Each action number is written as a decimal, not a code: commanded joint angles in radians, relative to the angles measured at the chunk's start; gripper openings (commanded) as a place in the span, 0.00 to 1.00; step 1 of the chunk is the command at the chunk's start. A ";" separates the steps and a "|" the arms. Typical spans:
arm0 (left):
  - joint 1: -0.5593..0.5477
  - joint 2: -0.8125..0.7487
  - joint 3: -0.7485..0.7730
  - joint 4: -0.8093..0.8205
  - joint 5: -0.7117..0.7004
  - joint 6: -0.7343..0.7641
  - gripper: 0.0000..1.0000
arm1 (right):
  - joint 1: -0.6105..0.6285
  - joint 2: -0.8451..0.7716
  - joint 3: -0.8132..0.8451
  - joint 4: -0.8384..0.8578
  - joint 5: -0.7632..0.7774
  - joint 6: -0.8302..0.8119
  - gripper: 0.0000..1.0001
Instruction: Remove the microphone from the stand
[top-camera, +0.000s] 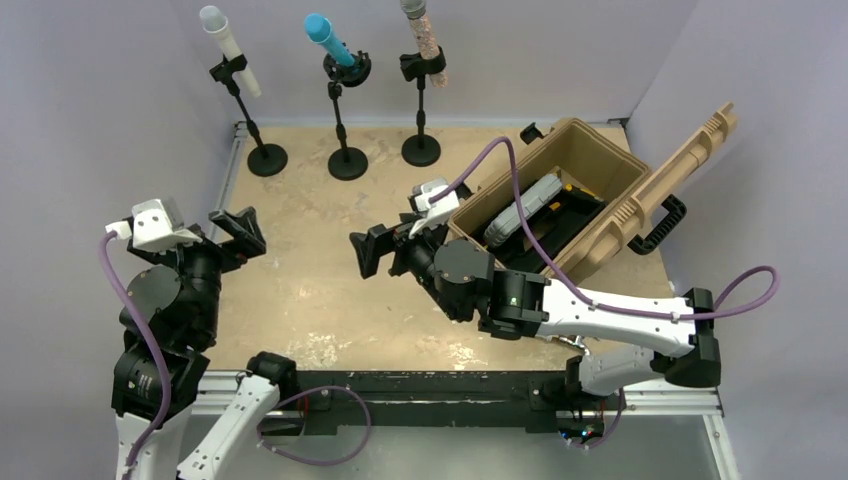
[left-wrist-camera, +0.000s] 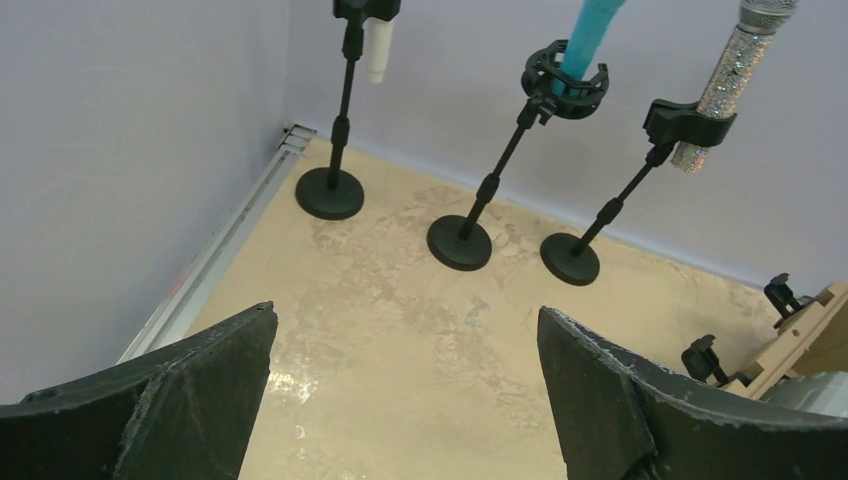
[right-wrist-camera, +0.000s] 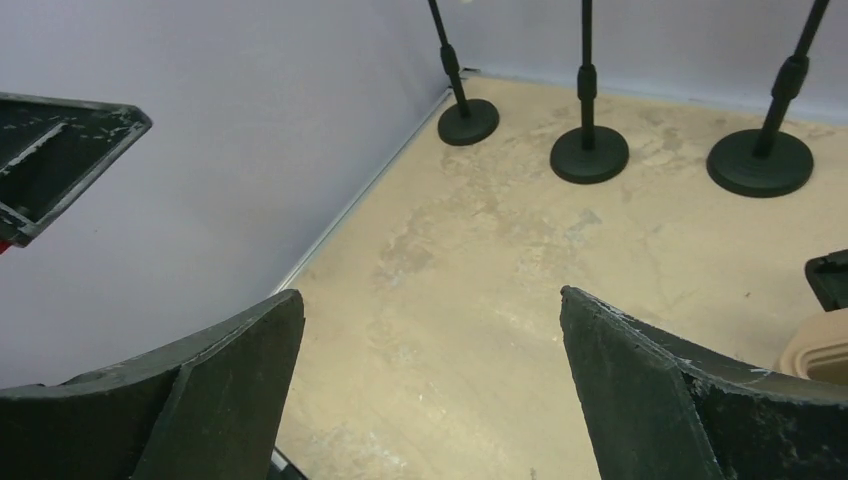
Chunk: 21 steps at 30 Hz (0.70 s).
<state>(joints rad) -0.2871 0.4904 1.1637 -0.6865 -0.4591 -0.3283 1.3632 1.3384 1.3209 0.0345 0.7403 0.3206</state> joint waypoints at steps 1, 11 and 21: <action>0.008 -0.035 -0.017 0.013 -0.066 -0.027 1.00 | 0.005 -0.103 -0.050 0.140 0.074 -0.014 0.99; 0.008 0.146 0.069 -0.039 0.146 -0.036 1.00 | 0.004 -0.158 -0.124 0.197 0.044 -0.022 0.99; 0.140 0.349 0.092 0.065 0.489 -0.180 1.00 | 0.003 -0.254 -0.231 0.211 -0.056 0.034 0.99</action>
<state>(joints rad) -0.2459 0.7742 1.2213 -0.7174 -0.2276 -0.4080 1.3632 1.1500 1.1019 0.2020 0.7570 0.3561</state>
